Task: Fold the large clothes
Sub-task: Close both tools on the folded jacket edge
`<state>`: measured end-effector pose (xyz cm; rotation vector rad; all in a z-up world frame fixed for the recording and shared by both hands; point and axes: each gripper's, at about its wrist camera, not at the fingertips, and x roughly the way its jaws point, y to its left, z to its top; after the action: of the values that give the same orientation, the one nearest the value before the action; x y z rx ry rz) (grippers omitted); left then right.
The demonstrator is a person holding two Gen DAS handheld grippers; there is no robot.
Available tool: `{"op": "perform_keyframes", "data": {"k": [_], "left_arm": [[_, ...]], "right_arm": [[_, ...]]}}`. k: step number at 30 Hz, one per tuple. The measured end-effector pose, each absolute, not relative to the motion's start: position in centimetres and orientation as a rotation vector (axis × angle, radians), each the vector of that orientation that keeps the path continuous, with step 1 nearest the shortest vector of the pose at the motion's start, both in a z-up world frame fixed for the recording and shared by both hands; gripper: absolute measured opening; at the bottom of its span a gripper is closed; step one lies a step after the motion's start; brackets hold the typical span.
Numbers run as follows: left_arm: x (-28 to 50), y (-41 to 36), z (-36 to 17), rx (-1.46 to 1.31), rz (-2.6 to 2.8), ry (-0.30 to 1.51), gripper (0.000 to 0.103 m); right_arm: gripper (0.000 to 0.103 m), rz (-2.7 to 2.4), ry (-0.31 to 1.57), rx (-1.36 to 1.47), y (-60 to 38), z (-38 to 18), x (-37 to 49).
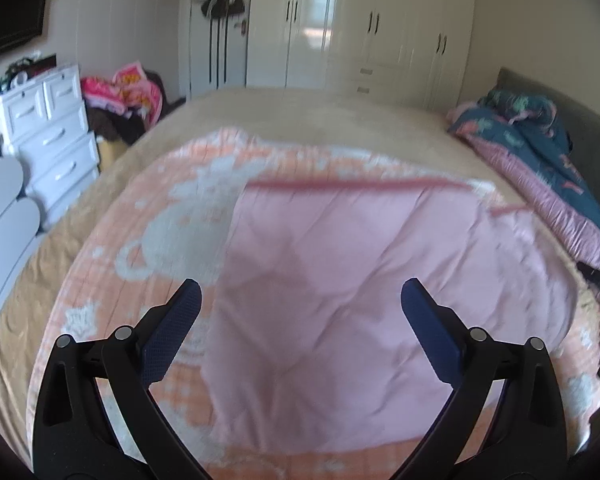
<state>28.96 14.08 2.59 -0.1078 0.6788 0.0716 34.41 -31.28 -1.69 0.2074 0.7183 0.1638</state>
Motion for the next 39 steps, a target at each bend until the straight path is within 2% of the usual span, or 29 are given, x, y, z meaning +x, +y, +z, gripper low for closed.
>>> {"op": "perform_keyframes", "data": {"k": [7,13,14,15,16,17,18,19,21,29,39], "left_arm": [[29.1,18.4,-3.8,-0.251,0.014,0.846,0.094],[29.2,18.3,-5.8,-0.297,-0.048,0.856,0.093],[29.4,18.2,-5.9,-0.302,-0.054,0.849,0.085],[29.6,18.0,-5.8,-0.303,-0.064,0.841,0.058],[29.7,17.5,-5.5,-0.286,-0.066,0.827,0.046],[29.8,17.1,-5.3,-0.257,-0.055,0.823,0.037],[30.0,16.3,-5.0,-0.205,-0.040,0.815,0.027],[30.0,15.6,-4.6,-0.160,-0.026,0.797,0.024],[30.2,15.1,-4.0,-0.132,-0.013,0.768,0.016],[32.8,15.8,-0.7,-0.177,0.021,0.679,0.013],[36.2,16.7,-1.3,-0.248,0.046,0.713,0.013]], "right_arm": [[0.097,0.169,0.742,0.140,-30.7,-2.8,35.0],[0.097,0.153,0.834,0.102,-30.4,-5.7,36.3],[0.096,0.161,0.834,0.113,-30.4,-5.8,36.3],[0.086,0.178,0.831,0.120,-30.3,-5.9,36.3],[0.069,0.197,0.825,0.124,-30.2,-5.9,36.3],[0.063,0.183,0.815,0.113,-30.1,-5.8,36.3],[0.047,0.181,0.810,0.108,-30.2,-5.6,36.3],[0.033,0.197,0.802,0.122,-30.3,-5.5,36.3],[0.023,0.208,0.772,0.156,-30.6,-4.9,36.1],[0.017,0.160,0.655,0.210,-30.7,-1.7,36.6],[0.017,0.117,0.691,0.242,-31.3,-3.4,39.3]]}}
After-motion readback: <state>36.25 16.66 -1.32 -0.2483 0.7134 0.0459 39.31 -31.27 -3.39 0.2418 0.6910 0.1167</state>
